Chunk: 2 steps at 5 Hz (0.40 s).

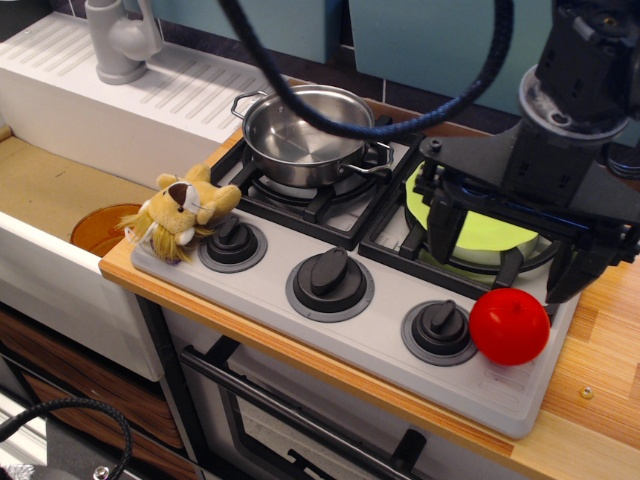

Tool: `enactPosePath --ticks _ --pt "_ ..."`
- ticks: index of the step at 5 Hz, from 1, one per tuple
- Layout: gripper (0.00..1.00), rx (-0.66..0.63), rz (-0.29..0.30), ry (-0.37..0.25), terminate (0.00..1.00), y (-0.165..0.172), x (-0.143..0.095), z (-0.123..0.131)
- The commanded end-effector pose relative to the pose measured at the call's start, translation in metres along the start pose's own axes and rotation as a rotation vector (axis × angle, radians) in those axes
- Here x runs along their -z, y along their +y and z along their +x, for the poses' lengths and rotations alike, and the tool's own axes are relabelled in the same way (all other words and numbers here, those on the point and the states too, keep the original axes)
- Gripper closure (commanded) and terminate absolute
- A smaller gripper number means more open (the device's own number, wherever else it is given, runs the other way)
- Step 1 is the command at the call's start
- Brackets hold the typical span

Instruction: Put apple on plate and stuffedlion in pot or pan on stove

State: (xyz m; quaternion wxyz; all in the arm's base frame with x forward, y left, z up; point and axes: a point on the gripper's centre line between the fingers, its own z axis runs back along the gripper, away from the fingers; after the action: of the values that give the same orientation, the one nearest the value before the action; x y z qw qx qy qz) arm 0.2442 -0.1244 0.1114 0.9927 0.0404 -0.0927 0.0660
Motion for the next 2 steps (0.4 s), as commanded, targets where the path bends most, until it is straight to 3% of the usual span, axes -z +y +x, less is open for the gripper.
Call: enactPosePath --ticks 1,2 --pt "0.0 0.0 0.0 0.0 0.0 0.0 0.0 0.0" --pt "0.0 -0.014 -0.012 -0.033 0.0 -0.009 0.02 0.008"
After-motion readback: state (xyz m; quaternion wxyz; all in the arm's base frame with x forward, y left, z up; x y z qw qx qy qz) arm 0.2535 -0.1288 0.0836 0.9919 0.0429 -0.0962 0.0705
